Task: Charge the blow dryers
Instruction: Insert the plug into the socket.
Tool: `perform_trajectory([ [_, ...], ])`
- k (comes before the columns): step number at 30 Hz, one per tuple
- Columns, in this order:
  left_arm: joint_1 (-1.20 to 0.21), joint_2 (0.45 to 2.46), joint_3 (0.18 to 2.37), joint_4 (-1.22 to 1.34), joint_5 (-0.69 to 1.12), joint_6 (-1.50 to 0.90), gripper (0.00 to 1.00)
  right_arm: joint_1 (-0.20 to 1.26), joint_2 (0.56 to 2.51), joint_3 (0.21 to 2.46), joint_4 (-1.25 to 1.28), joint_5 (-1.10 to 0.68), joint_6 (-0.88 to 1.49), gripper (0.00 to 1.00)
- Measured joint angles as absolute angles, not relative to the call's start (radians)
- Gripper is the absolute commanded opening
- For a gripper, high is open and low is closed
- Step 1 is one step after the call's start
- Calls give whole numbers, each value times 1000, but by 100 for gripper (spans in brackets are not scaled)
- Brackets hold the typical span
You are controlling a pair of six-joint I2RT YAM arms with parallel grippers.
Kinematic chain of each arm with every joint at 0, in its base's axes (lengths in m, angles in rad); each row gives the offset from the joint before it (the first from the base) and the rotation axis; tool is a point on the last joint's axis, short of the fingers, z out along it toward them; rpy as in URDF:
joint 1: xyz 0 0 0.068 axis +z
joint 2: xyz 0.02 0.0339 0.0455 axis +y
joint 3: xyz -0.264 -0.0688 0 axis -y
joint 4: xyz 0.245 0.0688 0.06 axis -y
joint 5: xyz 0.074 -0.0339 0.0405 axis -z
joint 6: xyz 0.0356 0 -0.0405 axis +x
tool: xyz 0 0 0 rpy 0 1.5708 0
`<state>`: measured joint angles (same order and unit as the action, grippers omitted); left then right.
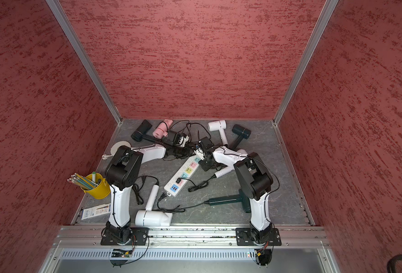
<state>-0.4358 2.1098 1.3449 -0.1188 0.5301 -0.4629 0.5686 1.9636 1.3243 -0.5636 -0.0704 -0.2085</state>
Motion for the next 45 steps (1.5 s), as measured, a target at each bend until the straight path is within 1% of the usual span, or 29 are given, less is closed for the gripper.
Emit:
perform_trajectory([
  [2, -435, 2110, 1334, -103, 537, -463, 41, 567, 1959, 1310, -548, -67, -208, 17],
  [10, -432, 2108, 1301, -55, 592, -471, 42, 558, 1930, 1257, -470, -51, -189, 37],
  [11, -432, 2107, 1298, -51, 596, -474, 42, 558, 1921, 1253, -470, -47, -187, 47],
  [12, -432, 2105, 1293, -47, 599, -474, 43, 556, 1911, 1249, -470, -42, -180, 52],
  [13, -431, 2103, 1288, -43, 603, -476, 44, 555, 1898, 1246, -469, -35, -181, 58],
  [15, -430, 2094, 1275, -35, 607, -480, 46, 554, 1871, 1244, -467, -27, -171, 75],
  [16, -430, 2088, 1268, -33, 612, -482, 47, 553, 1855, 1243, -459, -23, -165, 99],
  [20, -430, 2053, 1241, -27, 630, -484, 53, 552, 1781, 1234, -437, -17, -152, 100],
  [25, -430, 1987, 1219, -14, 643, -488, 67, 552, 1669, 1186, -406, -18, -104, 100],
  [30, -433, 1869, 1177, 10, 646, -495, 88, 552, 1529, 1117, -368, -20, -36, 100],
  [32, -435, 1814, 1155, 16, 638, -498, 94, 552, 1459, 1081, -346, -20, -4, 100],
  [33, -438, 1785, 1143, 17, 629, -498, 100, 552, 1418, 1061, -336, -19, 14, 100],
  [39, -482, 1599, 1080, 18, 565, -499, 100, 552, 1177, 934, -260, -26, 144, 100],
  [45, -572, 1398, 1037, 2, 445, -491, 100, 552, 953, 807, -205, -86, 272, 100],
])
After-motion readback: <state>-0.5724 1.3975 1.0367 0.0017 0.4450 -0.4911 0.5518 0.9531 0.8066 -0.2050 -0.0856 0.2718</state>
